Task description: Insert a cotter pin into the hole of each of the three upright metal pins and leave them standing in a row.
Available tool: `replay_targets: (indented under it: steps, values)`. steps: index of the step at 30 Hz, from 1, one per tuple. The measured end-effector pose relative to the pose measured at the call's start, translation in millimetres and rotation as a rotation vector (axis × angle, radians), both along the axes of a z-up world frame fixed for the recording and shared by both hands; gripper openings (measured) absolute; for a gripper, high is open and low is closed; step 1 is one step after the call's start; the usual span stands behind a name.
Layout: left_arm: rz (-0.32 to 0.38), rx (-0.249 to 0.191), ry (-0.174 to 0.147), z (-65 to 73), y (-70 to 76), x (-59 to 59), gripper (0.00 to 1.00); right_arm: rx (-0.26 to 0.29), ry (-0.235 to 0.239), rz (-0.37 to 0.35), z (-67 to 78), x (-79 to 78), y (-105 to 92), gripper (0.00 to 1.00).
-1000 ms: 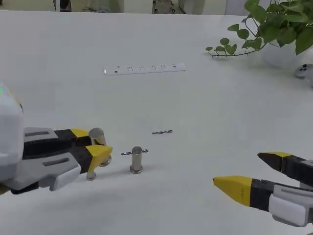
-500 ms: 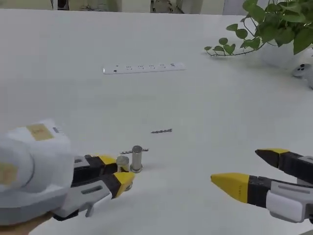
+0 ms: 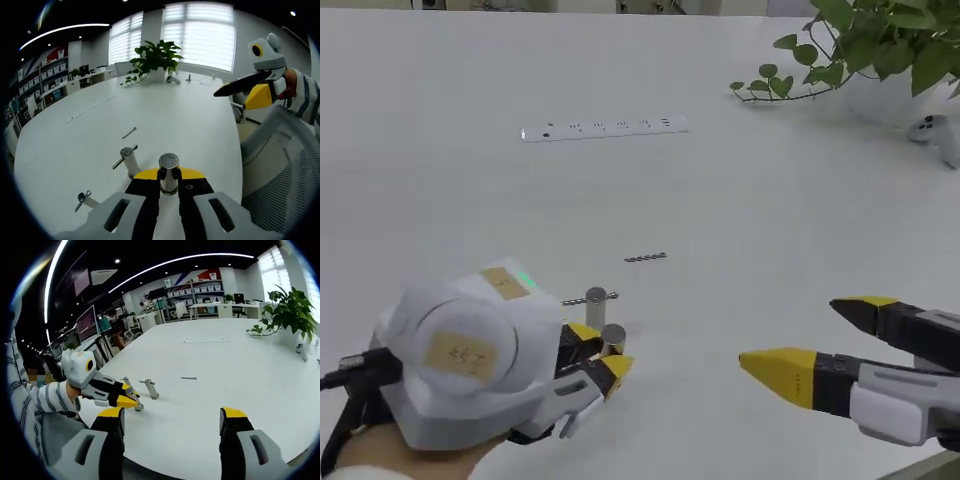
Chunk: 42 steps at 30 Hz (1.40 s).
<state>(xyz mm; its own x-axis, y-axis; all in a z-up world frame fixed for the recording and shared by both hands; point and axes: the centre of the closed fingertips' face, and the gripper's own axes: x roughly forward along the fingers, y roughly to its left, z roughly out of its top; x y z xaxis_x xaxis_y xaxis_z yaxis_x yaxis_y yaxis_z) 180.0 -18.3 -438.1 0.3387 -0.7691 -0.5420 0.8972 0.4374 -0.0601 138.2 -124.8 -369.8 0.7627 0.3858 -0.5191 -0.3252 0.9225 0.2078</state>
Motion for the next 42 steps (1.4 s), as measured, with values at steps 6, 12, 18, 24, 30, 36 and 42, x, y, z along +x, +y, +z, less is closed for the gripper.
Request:
replay_targets:
  steps: [6,12,18,24,30,36,42]
  values:
    - [0.011,0.013,0.011,-7.5,0.5,-0.7,0.09,0.000,0.002,-0.011,-1.2,-1.5,-1.2,0.76]
    - [0.018,0.016,0.019,-11.0,-1.8,-1.0,0.09,0.005,0.007,-0.023,-3.8,-3.2,-0.9,0.76]
    - [0.022,0.029,0.027,-15.8,-2.5,-2.7,0.09,0.008,0.009,-0.027,-5.4,-3.7,0.5,0.76]
    - [0.026,0.034,0.012,-17.4,0.0,-4.1,0.09,0.019,0.001,-0.039,-3.8,-3.7,-0.8,0.76]
    - [0.021,0.062,0.014,-24.9,2.3,-7.5,0.09,0.027,0.002,-0.042,-4.6,-4.3,-0.7,0.76]
    - [0.025,0.066,0.023,-25.6,2.0,-9.3,0.09,0.030,0.007,-0.039,-6.6,-4.6,0.6,0.75]
    - [0.026,0.076,0.022,-27.2,7.2,-13.4,0.09,0.015,0.015,-0.028,-10.0,-5.7,1.9,0.75]
